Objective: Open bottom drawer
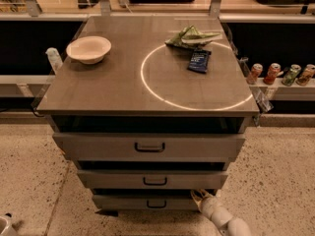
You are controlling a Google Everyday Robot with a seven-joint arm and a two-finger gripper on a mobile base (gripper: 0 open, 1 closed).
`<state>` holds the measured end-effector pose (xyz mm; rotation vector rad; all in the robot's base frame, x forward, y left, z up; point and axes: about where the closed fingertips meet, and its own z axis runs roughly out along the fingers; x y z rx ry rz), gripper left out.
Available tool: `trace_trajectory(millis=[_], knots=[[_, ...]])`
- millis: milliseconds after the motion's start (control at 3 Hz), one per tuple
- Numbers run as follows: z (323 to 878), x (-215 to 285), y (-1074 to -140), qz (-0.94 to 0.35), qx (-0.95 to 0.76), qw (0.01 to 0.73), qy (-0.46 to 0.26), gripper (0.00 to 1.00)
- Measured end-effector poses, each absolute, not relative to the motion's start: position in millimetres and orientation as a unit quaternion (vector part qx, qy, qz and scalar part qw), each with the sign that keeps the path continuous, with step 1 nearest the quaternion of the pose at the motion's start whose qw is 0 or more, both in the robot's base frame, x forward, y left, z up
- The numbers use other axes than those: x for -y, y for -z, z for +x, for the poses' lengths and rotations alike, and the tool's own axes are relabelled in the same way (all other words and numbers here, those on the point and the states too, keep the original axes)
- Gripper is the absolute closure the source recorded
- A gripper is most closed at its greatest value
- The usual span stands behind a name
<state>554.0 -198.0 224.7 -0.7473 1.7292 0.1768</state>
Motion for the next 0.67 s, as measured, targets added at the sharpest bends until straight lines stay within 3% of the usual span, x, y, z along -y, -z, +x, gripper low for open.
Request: trace_trajectory(millis=[667], knots=[[563.8,206.7,-219.9,-0.327,-0.749,0.573,-0.058,1.0]])
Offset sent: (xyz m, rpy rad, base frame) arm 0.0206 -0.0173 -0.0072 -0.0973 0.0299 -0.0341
